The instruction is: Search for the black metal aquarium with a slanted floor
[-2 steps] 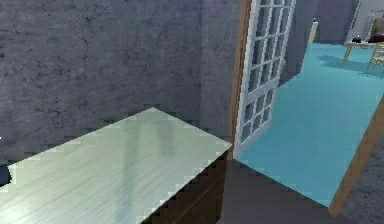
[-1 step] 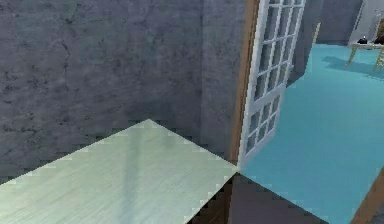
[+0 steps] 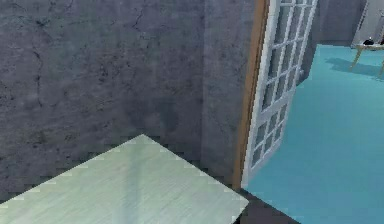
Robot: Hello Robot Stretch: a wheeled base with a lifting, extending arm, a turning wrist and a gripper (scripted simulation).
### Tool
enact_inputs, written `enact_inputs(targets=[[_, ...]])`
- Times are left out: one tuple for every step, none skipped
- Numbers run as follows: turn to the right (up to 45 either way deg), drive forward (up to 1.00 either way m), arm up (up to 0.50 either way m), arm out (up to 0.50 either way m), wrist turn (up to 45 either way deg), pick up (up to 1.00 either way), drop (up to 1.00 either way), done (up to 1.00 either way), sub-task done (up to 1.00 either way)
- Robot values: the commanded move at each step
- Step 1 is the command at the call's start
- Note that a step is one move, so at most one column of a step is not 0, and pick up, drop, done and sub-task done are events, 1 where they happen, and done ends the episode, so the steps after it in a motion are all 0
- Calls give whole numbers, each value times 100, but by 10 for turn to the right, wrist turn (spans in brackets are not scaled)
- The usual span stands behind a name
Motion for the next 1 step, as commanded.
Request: enact_inputs(targets=[[390,0,0,0,0,0,0,0,0]])
